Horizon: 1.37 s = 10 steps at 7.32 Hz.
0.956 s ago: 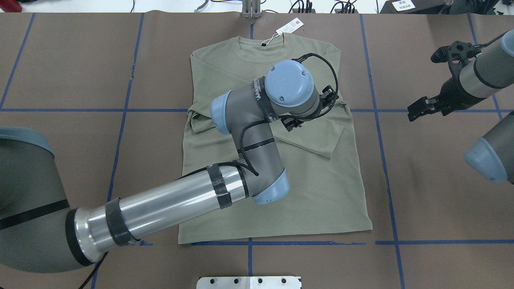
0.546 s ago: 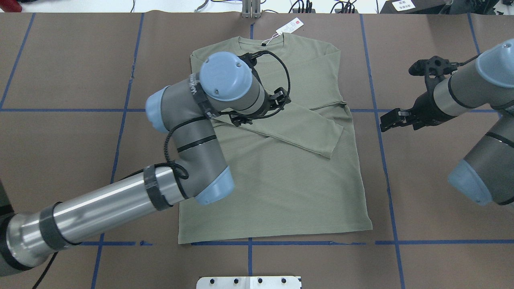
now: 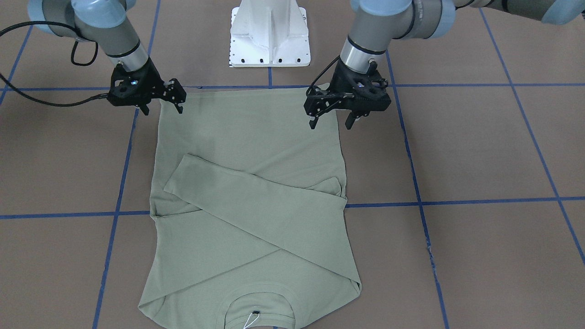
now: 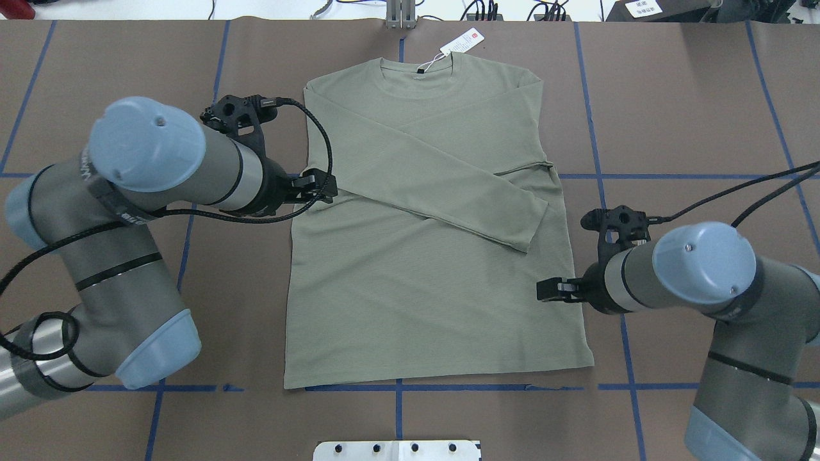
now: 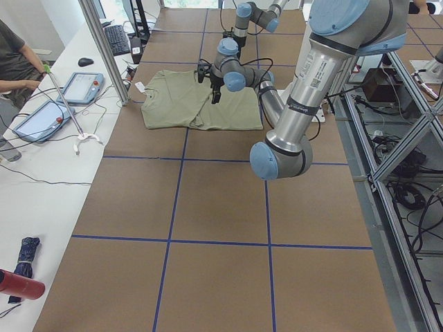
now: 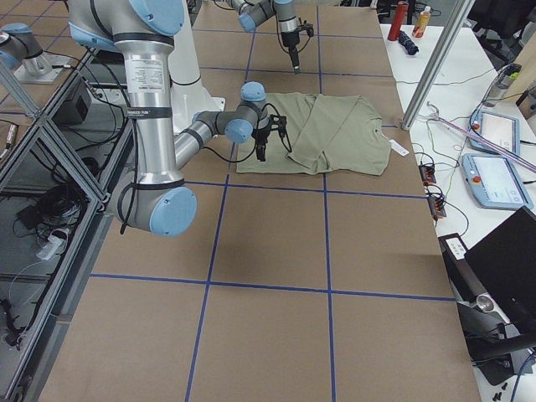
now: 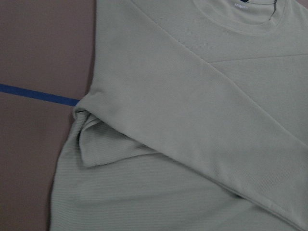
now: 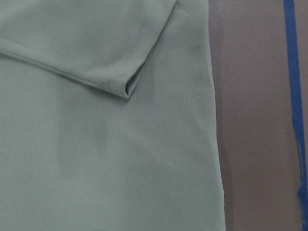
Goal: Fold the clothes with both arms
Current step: 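Release the sleeve and move both grippers to the hem corners nearest the robot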
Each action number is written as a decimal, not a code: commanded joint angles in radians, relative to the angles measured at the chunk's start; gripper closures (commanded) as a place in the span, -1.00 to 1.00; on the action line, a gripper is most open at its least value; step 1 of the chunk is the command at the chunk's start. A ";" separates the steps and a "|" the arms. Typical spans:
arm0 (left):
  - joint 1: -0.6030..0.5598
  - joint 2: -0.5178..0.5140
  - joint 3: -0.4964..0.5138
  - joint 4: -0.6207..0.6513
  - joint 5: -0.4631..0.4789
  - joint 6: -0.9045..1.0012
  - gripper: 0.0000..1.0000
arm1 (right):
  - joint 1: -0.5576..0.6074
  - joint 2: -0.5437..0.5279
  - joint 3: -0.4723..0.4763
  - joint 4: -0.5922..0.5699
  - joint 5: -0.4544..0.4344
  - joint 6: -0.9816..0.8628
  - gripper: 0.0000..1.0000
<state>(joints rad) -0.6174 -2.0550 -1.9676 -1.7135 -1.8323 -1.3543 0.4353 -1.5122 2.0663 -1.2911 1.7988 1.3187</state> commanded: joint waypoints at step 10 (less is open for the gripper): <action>-0.001 0.044 -0.066 0.012 0.002 0.000 -1.00 | -0.142 -0.112 -0.038 0.108 -0.047 0.068 -0.30</action>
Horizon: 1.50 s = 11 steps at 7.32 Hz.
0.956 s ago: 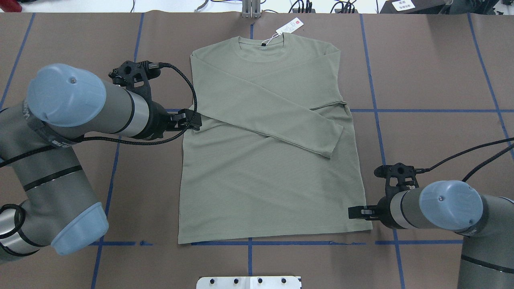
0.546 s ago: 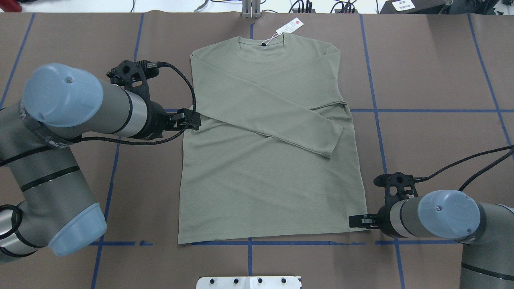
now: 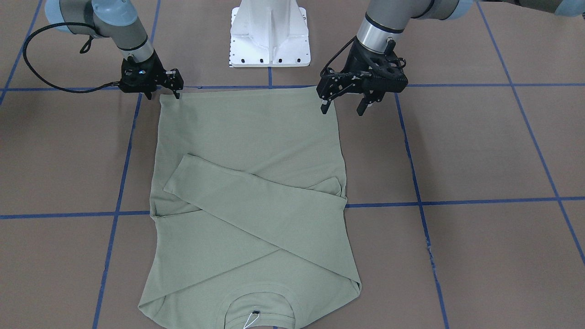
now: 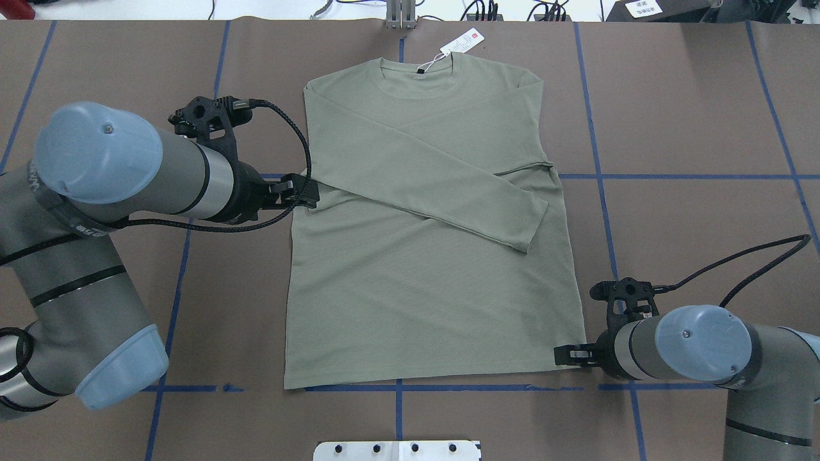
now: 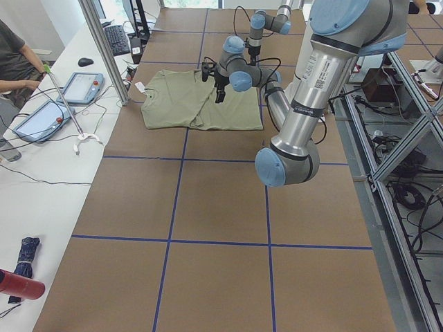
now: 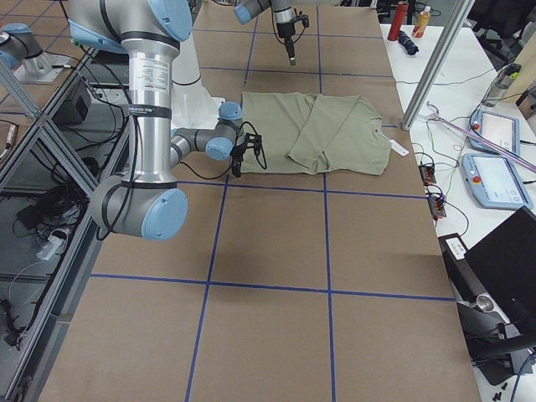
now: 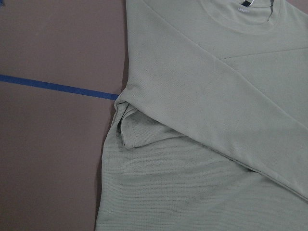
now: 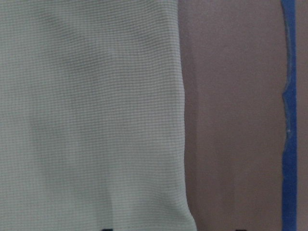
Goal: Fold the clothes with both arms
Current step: 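Release the sleeve and move both grippers to the hem corners nearest the robot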
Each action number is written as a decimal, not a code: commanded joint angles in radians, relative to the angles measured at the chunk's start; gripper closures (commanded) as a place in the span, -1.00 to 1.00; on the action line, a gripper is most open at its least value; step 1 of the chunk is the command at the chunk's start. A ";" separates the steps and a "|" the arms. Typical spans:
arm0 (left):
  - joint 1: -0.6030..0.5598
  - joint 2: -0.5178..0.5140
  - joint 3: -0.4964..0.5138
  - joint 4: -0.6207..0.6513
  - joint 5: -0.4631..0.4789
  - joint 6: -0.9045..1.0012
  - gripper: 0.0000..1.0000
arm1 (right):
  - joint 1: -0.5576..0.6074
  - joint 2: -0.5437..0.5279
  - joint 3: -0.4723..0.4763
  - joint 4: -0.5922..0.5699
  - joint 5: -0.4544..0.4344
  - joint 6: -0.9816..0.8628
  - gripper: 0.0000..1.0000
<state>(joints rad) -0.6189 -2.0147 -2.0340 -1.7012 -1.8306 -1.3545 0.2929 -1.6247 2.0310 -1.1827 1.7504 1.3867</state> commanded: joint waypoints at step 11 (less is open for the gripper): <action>0.251 0.100 -0.011 0.001 0.033 -0.330 -1.00 | 0.011 -0.001 0.100 0.014 0.008 0.000 1.00</action>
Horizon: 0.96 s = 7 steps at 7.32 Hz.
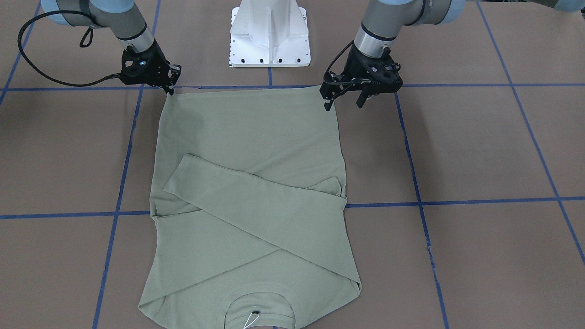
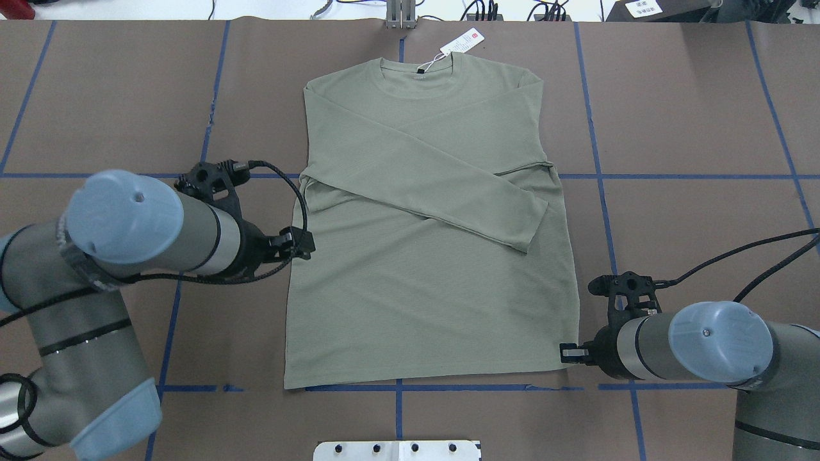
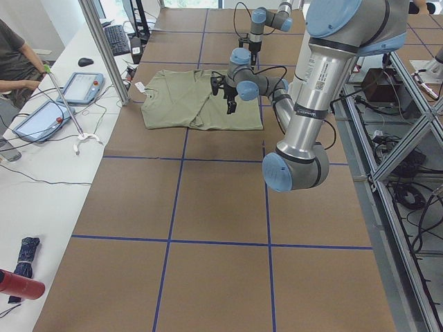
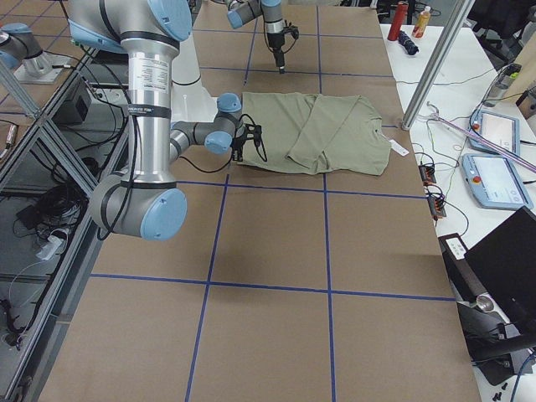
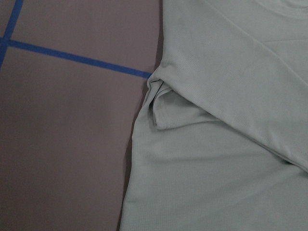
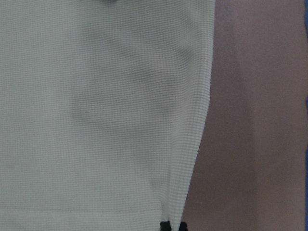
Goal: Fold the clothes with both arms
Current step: 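Release the sleeve and move both grippers to the hem corners nearest the robot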
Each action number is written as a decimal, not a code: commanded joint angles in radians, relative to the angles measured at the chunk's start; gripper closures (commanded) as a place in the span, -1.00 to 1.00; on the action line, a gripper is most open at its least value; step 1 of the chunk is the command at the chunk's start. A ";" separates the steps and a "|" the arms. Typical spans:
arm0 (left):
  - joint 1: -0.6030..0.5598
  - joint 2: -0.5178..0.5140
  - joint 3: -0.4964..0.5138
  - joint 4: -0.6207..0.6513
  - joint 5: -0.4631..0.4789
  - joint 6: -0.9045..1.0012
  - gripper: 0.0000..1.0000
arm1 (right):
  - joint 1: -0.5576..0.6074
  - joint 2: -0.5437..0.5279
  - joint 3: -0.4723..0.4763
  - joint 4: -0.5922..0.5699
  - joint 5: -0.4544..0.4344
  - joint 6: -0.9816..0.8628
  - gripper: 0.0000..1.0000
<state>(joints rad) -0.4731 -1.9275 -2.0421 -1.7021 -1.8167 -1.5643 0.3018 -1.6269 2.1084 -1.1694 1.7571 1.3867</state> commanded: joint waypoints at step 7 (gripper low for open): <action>0.263 0.007 0.083 0.073 0.135 -0.214 -0.40 | 0.020 0.004 0.042 0.002 0.012 0.000 1.00</action>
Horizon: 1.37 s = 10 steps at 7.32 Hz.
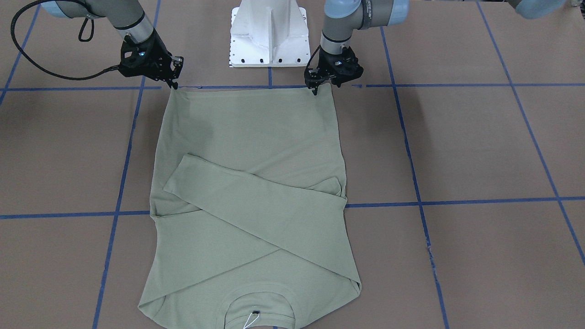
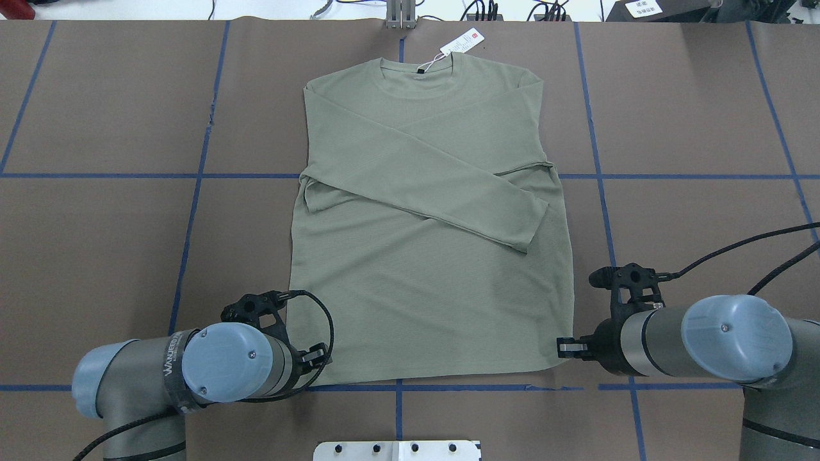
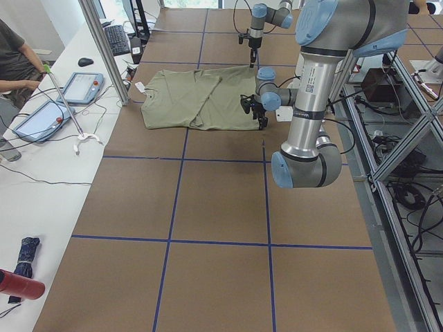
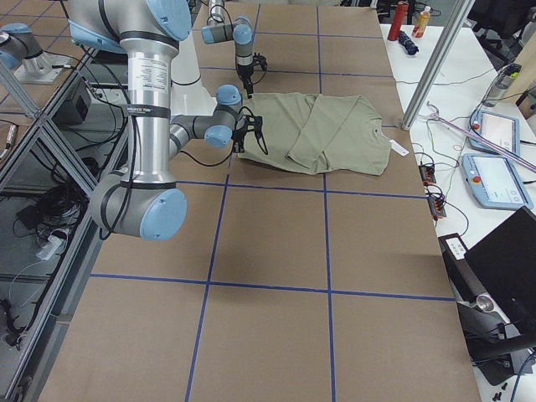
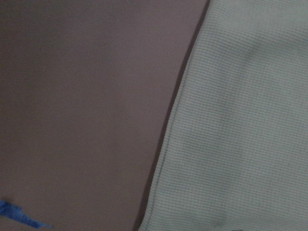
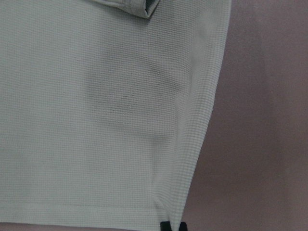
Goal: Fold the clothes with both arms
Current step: 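Grasp both hem corners with the left and right grippers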
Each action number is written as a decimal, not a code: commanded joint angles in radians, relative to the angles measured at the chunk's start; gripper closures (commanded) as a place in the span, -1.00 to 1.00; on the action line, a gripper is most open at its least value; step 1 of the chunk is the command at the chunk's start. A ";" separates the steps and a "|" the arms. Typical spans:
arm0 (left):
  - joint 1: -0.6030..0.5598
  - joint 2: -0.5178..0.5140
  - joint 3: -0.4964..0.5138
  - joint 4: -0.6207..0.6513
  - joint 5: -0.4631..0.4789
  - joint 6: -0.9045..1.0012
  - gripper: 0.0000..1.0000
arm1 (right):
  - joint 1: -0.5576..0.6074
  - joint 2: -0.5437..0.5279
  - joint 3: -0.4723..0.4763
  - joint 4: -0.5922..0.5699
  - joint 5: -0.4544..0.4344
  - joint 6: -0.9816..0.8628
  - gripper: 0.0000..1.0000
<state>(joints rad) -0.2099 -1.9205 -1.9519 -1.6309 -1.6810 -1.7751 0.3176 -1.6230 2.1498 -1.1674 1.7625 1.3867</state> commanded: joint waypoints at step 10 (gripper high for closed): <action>0.003 0.008 0.001 0.006 0.006 -0.003 0.79 | 0.017 -0.001 -0.001 0.000 0.017 0.000 1.00</action>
<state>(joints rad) -0.2071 -1.9134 -1.9507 -1.6253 -1.6752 -1.7774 0.3339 -1.6245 2.1491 -1.1674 1.7794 1.3867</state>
